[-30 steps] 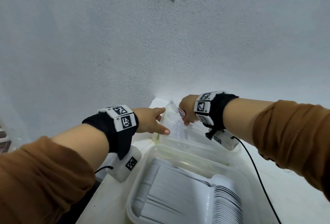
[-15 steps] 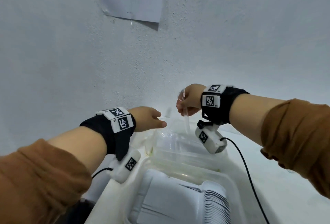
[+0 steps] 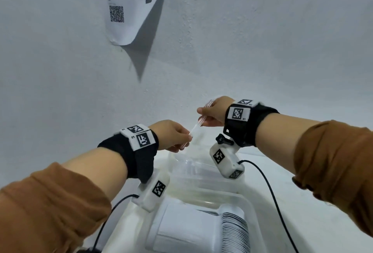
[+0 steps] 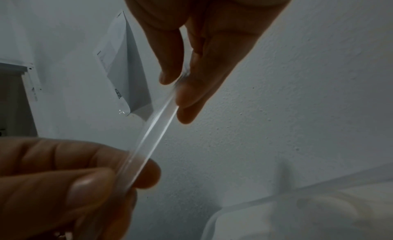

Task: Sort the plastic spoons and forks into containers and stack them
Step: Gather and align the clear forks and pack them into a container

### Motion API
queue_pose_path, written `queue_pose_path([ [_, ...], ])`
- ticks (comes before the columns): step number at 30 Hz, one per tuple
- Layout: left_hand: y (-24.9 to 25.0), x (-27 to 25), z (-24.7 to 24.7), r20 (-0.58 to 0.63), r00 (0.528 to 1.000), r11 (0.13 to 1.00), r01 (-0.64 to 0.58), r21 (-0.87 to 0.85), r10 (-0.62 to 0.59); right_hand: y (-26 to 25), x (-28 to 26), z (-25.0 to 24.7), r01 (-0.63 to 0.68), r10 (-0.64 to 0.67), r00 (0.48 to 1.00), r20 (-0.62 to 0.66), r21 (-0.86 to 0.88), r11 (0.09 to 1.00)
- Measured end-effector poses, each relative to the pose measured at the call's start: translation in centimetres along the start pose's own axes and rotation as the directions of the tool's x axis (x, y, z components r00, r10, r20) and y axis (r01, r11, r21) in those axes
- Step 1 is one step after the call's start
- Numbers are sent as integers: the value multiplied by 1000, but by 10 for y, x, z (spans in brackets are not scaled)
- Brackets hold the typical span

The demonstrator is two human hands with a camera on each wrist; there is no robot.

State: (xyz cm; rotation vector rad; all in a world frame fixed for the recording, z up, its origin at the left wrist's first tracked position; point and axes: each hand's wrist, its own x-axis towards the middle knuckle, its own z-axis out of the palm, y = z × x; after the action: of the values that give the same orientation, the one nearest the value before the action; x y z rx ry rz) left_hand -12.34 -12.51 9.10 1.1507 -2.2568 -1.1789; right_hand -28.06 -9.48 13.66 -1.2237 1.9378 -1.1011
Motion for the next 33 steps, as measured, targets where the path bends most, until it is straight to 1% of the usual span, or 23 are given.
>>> queue_pose_path([
  [5,2,-7,-4,-54,998,1000,-25,-19,24,-4,-14,-7,-52,52,998,-20,-26,998],
  [6,2,-8,-5,-61,998,999,-25,-37,23,-4,-18,-8,-41,40,999,-17,-66,997],
  [8,3,-10,-9,-67,998,995,-24,-97,17,-4,-24,-13,40,-44,999,-15,-225,974],
  [9,4,-11,-11,-69,997,992,-23,-122,15,-5,-26,-16,102,-113,993,-14,-341,934],
  [10,4,-12,-12,-72,997,990,-21,-143,11,-6,-29,-18,165,-191,982,-8,-465,870],
  [11,4,-13,-13,-72,997,987,-17,-160,6,-8,-31,-19,223,-265,964,11,-575,787],
  [13,2,-14,-15,-65,998,984,-5,-176,-6,-12,-36,-17,313,-361,928,91,-717,623],
  [15,1,-15,-16,-49,999,987,5,-164,-13,-14,-38,-10,375,-385,902,193,-792,481],
  [17,-1,-15,-18,-23,1000,989,16,-149,-20,-12,-36,-2,406,-353,894,278,-836,369],
  [18,-2,-15,-19,-10,1000,990,23,-140,-24,-11,-35,2,410,-328,894,305,-852,326],
  [20,-4,-16,-20,17,999,992,36,-119,-34,-9,-34,8,419,-296,893,339,-865,276],
  [23,-8,-18,-22,65,997,991,59,-116,-52,-6,-31,14,446,-292,880,376,-865,230],
  [26,-14,-18,-20,113,992,988,77,-133,-62,1,-28,17,436,-241,892,382,-869,235],
  [27,-17,-17,-18,118,991,987,78,-142,-61,4,-27,17,428,-228,898,377,-869,247],
  [29,-24,-14,-14,90,994,984,75,-163,-61,11,-25,16,418,-220,905,364,-860,294],
  [31,-32,-9,-9,31,997,983,74,-166,-70,19,-24,15,398,-202,916,346,-843,362],
  [33,-43,-3,-5,-26,996,988,82,-132,-86,28,-23,13,365,-177,931,319,-826,429],
])
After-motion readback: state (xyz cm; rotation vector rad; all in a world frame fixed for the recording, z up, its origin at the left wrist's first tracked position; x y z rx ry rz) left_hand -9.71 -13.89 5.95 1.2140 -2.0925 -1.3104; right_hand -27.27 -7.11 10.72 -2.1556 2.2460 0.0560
